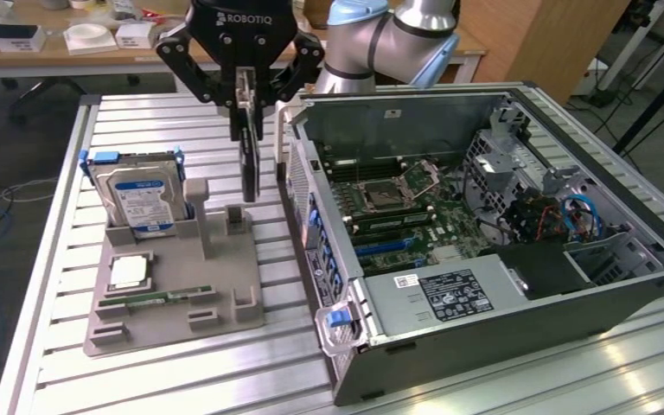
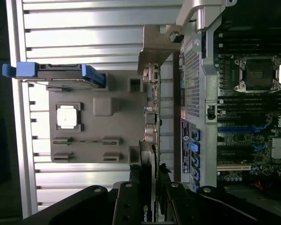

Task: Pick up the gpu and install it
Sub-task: 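Pick up the gpu and move the gpu toward the slot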

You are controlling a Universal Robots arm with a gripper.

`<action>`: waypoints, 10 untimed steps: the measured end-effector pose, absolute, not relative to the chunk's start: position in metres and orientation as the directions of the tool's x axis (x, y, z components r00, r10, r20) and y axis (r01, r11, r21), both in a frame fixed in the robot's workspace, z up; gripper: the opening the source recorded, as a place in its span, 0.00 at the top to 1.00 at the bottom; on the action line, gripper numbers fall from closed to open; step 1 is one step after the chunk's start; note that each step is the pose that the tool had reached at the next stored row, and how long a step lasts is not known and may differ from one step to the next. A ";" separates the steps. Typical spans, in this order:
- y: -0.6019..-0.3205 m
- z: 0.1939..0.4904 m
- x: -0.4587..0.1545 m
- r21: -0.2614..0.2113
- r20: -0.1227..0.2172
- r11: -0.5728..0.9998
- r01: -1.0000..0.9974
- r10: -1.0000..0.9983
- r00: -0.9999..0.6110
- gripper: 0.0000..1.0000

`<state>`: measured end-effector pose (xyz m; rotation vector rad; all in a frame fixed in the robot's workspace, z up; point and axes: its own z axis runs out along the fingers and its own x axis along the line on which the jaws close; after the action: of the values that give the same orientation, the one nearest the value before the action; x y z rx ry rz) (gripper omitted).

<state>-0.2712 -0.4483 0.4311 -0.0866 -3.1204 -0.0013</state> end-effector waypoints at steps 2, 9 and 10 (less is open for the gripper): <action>-0.448 0.431 -0.270 0.000 0.020 0.998 0.056 0.056 -0.998 0.74; -0.448 0.431 -0.263 0.000 0.020 0.998 0.056 0.056 -0.998 0.74; -0.448 0.431 -0.262 0.000 0.020 0.998 0.056 0.055 -0.998 0.74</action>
<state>-0.2622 -0.4483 0.4311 -0.0867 -3.1204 -0.0012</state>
